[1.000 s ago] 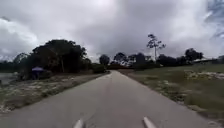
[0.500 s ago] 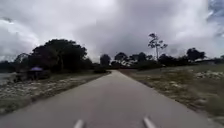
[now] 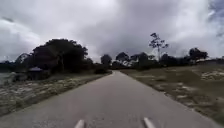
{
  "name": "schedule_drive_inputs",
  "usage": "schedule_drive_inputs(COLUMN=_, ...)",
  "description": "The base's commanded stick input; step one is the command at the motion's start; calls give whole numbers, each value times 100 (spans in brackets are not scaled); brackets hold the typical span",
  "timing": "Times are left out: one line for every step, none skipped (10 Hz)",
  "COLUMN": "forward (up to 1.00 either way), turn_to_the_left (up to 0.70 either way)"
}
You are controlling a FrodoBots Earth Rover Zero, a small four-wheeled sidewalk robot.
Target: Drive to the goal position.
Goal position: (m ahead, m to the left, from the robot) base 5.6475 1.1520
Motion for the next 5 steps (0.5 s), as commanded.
schedule_drive_inputs(forward=85, turn_to_the_left=0)
schedule_drive_inputs(forward=85, turn_to_the_left=0)
schedule_drive_inputs(forward=85, turn_to_the_left=0)
schedule_drive_inputs(forward=85, turn_to_the_left=0)
schedule_drive_inputs(forward=85, turn_to_the_left=0)
